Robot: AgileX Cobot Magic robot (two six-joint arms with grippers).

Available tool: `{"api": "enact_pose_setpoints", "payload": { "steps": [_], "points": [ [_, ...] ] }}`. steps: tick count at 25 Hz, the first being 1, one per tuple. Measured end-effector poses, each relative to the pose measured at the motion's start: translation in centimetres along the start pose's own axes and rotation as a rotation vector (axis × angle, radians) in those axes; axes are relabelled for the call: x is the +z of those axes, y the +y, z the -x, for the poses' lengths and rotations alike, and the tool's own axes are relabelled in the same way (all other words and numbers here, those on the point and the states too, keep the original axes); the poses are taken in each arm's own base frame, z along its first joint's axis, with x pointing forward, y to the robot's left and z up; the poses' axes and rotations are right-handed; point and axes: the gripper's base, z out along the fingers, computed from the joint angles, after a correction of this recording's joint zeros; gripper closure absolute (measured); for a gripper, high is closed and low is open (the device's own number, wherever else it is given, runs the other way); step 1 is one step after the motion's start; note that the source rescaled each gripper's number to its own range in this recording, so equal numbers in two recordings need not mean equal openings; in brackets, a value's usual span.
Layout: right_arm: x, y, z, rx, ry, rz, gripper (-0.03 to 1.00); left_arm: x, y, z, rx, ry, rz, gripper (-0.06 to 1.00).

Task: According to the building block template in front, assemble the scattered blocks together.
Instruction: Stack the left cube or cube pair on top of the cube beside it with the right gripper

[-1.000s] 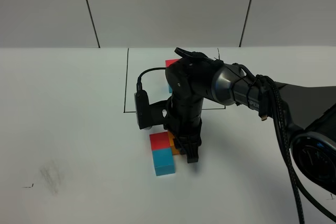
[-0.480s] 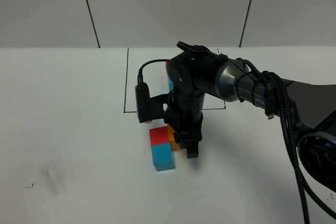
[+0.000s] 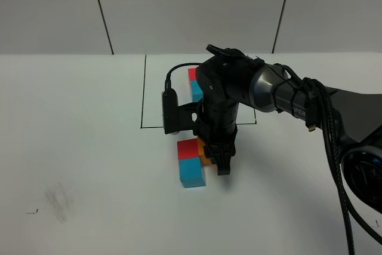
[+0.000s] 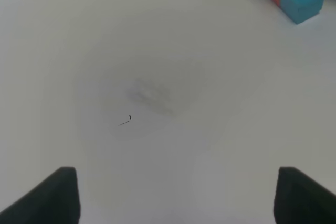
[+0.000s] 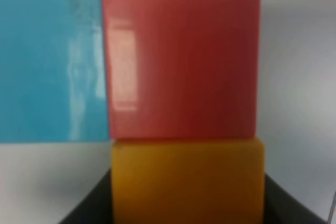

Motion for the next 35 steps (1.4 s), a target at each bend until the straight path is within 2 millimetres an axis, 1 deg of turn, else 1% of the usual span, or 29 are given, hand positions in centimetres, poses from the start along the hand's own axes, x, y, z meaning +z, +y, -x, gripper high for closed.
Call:
{"api": "enact_pose_setpoints", "payload": {
  "steps": [5,15,30,35],
  "points": [
    [0.0,-0.1,-0.2,0.005,0.000,-0.001,0.78,0.0,0.0,0.0,0.000,0.000,0.000,0.09],
    [0.1,-0.8,-1.2,0.035,-0.002,-0.001,0.78,0.0,0.0,0.0,0.000,0.000,0.000,0.09],
    [0.1,-0.9,-1.0,0.055,-0.034,-0.001,0.79,0.0,0.0,0.0,0.000,0.000,0.000,0.09],
    [1.3,-0.7,-1.0,0.055,-0.023,0.019,0.79,0.0,0.0,0.0,0.000,0.000,0.000,0.09]
  ]
}}
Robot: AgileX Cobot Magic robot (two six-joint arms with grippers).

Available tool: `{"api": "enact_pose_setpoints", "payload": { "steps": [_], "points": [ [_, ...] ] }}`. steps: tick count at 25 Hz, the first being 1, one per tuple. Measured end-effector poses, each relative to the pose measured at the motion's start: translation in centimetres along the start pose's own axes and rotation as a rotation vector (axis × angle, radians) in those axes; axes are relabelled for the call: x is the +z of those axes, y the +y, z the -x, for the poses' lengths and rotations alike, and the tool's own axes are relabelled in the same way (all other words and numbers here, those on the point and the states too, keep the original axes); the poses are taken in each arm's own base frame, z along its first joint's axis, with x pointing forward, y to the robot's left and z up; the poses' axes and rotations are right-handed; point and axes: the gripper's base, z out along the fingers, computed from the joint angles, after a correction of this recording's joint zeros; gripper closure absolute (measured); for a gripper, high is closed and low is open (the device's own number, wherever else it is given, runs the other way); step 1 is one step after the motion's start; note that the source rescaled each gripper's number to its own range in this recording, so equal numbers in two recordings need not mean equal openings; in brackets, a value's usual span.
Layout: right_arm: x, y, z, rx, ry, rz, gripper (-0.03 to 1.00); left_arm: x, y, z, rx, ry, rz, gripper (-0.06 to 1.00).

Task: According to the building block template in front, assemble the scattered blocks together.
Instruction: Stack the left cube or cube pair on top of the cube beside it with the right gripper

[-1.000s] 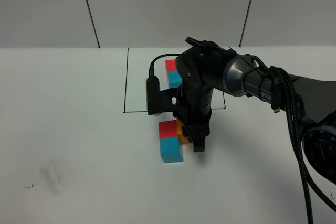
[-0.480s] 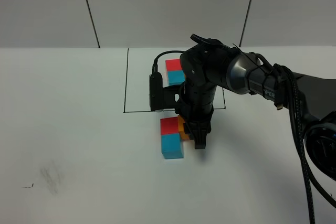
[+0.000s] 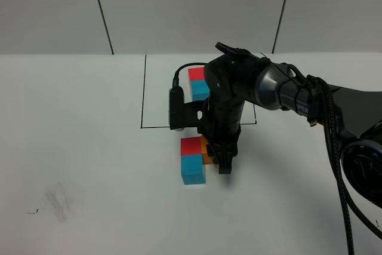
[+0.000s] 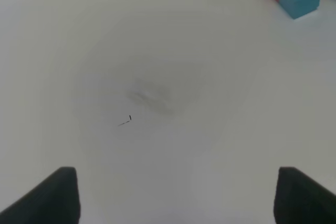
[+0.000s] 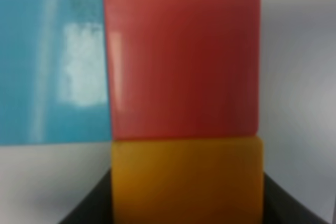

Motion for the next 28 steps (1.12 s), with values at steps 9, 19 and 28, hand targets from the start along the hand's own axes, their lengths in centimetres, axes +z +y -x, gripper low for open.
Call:
{"api": "enact_pose_setpoints", "payload": {
  "steps": [9,19,28],
  "points": [
    [0.85,-0.06,0.20,0.006,-0.017,-0.004,0.79,0.00,0.00,0.00,0.000,0.000,0.000,0.09],
    [1.25,-0.05,0.24,0.007,-0.019,-0.001,0.79,0.00,0.00,0.00,0.000,0.000,0.000,0.09],
    [1.25,-0.05,0.24,0.007,-0.019,-0.001,0.79,0.00,0.00,0.00,0.000,0.000,0.000,0.09]
  ]
}}
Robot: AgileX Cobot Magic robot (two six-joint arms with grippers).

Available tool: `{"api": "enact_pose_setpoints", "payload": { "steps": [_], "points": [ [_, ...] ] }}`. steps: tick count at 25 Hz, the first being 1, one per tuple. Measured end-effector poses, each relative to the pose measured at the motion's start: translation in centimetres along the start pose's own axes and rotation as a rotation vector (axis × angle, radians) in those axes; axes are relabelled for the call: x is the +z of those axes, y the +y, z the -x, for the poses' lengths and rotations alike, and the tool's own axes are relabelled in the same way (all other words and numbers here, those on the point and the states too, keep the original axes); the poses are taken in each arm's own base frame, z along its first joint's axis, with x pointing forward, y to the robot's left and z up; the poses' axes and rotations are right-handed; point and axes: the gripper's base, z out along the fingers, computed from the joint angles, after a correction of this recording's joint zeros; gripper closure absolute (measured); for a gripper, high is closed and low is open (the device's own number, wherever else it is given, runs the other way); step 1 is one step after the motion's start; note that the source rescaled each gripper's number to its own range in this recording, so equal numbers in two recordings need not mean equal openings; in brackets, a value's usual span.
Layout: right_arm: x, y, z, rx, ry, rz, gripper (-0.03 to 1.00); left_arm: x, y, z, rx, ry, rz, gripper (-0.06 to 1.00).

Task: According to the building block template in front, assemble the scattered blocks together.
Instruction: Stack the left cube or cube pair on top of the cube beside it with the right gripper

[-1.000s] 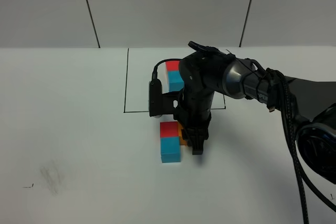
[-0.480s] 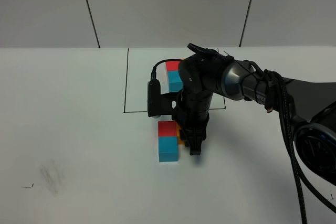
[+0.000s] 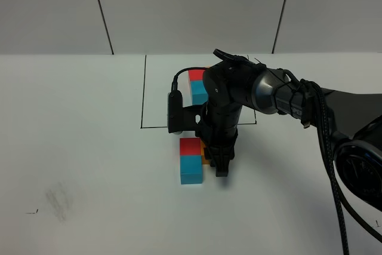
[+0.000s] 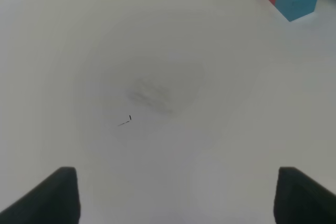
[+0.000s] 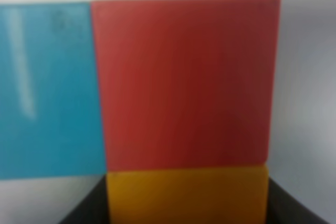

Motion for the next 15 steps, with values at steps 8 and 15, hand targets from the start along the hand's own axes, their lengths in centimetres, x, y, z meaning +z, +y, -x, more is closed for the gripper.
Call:
{"api": "enact_pose_setpoints", "payload": {
  "steps": [8,15],
  "points": [
    [0.00,0.00,0.00,0.000,0.000,0.000,0.79,0.00,0.00,0.00,0.000,0.000,0.000,0.09],
    [0.08,-0.09,0.08,0.001,-0.007,-0.009,0.42,0.00,0.00,0.00,0.000,0.000,0.000,0.09]
  ]
}}
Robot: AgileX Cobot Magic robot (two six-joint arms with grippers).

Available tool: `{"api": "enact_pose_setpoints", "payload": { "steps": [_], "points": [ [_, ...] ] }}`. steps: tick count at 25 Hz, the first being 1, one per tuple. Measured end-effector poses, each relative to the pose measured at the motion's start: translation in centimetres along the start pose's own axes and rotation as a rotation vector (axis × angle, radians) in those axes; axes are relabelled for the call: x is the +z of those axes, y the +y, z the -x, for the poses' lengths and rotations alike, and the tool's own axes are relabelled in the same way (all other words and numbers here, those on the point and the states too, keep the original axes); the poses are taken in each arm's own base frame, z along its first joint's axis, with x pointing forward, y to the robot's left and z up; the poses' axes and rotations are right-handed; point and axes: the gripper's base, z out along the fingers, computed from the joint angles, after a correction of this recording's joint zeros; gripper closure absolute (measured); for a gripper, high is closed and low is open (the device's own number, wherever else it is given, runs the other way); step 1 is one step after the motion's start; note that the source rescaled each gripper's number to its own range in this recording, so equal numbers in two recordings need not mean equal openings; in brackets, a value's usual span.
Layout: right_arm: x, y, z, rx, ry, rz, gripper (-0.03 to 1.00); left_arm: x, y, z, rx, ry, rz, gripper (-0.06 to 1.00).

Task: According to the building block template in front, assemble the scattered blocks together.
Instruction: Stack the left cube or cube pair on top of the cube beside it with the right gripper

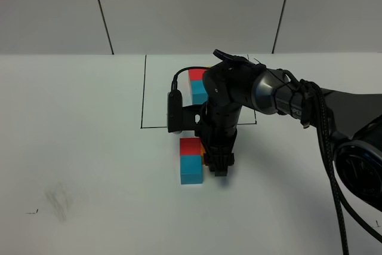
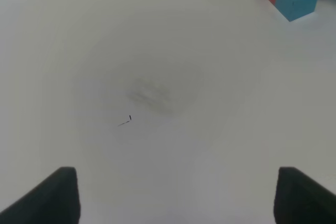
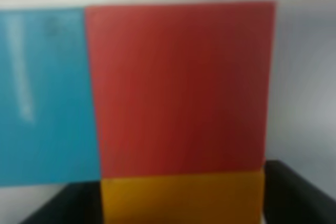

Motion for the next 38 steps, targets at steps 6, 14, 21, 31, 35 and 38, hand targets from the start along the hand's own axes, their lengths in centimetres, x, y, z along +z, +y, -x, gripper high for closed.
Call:
{"api": "enact_pose_setpoints", "payload": {
  "steps": [6,14,21,31,35,38],
  "points": [
    [0.0,-0.1,0.0,-0.003,0.000,-0.006,0.21,0.0,0.0,0.0,0.000,0.000,0.000,0.09],
    [-0.2,-0.2,-1.1,-0.021,0.123,-0.008,0.20,0.0,0.0,0.0,0.000,0.000,0.000,0.09],
    [-1.7,-1.0,-1.3,0.008,0.197,-0.033,0.20,0.0,0.0,0.0,0.000,0.000,0.000,0.09],
    [-10.4,-2.1,-2.7,0.117,0.112,-0.158,0.20,0.0,0.0,0.0,0.000,0.000,0.000,0.09],
    [-15.3,-2.7,-5.0,0.214,0.072,-0.235,0.20,0.0,0.0,0.0,0.000,0.000,0.000,0.09],
    [-18.1,-3.0,-7.2,0.299,0.067,-0.273,0.20,0.0,0.0,0.0,0.000,0.000,0.000,0.09]
  ]
}}
